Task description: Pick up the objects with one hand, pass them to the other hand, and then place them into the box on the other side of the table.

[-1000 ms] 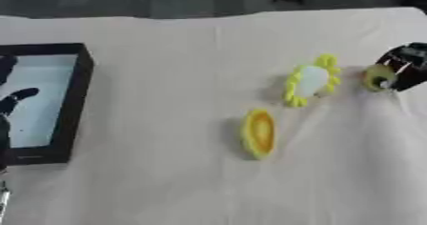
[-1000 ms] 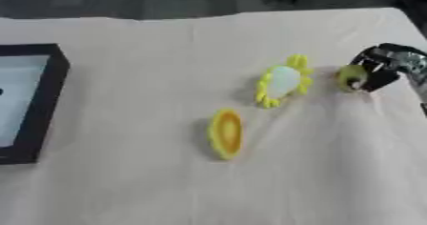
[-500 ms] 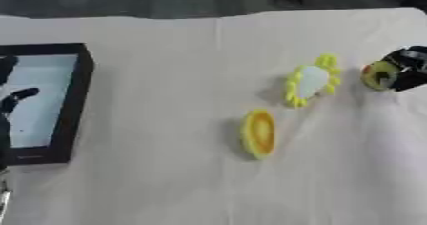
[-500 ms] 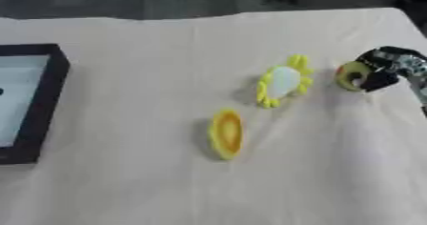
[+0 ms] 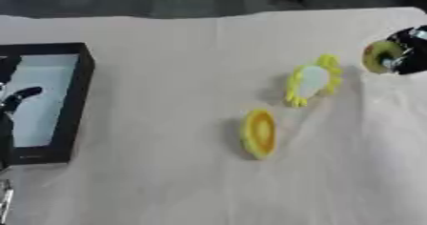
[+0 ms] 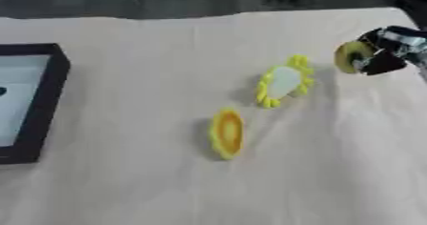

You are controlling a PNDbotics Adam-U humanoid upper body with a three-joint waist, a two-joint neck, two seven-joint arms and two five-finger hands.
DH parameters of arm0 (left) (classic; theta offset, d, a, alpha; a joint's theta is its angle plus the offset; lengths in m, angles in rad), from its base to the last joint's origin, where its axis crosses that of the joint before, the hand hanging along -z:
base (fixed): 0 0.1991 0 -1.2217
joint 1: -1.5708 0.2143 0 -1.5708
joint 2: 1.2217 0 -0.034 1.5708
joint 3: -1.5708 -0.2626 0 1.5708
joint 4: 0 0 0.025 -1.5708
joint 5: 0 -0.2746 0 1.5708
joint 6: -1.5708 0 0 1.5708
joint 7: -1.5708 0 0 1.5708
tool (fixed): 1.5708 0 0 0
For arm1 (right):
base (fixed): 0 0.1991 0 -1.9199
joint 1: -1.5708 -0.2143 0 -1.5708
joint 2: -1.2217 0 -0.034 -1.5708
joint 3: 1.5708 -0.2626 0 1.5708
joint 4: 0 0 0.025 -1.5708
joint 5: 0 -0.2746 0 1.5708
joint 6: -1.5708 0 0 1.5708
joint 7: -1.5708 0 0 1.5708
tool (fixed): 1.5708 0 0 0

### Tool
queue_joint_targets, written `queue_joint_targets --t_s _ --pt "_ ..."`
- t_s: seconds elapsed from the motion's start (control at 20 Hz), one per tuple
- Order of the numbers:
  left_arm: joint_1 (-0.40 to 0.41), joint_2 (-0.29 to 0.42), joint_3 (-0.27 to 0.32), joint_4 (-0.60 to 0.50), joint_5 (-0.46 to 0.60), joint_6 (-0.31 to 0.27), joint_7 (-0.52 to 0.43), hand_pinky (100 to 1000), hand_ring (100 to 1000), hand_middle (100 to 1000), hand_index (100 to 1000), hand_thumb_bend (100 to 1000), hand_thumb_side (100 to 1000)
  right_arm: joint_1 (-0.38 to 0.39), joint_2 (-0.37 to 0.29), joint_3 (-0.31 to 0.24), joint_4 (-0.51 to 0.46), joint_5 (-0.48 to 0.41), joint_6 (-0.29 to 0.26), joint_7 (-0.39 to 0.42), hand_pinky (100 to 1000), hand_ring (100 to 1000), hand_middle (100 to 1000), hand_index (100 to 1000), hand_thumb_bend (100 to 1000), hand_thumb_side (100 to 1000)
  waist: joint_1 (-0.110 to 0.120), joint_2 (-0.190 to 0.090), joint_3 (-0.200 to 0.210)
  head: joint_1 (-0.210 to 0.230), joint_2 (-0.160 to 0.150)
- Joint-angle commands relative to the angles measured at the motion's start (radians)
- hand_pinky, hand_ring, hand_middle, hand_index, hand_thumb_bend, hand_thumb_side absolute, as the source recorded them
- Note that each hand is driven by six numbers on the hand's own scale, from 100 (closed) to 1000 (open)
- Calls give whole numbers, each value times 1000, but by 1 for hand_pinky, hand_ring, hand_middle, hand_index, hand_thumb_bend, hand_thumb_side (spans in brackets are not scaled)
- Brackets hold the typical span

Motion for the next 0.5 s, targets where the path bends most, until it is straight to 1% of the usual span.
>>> queue_joint_targets --t_s 0.05,0.2,0.25,0.3,0.5 --pt "-10 20 3 -22 3 -2 3 718 1000 834 819 489 753 3 -60 -22 -115 -46 16 -43 734 699 460 555 100 100 2 -17 -2 13 -11" --pt "-8 21 3 -25 3 -3 3 718 1000 834 819 489 753 22 -55 -31 -214 -84 37 -83 728 692 459 563 103 100 4 -18 -5 43 -24" --pt "-7 21 2 -26 2 -2 2 718 1000 834 819 489 752 27 -49 -35 -244 -94 45 -97 723 689 457 566 143 100 5 -19 -6 54 -29" --pt "-6 21 2 -27 2 -2 2 718 1000 834 819 489 752 31 -39 -39 -275 -105 53 -112 720 687 454 564 154 100 6 -20 -7 62 -31" --pt "-6 19 2 -34 3 -3 3 719 1000 837 820 491 749 52 3 -44 -410 -127 79 -182 705 662 451 562 144 100 7 -24 -9 67 -19"
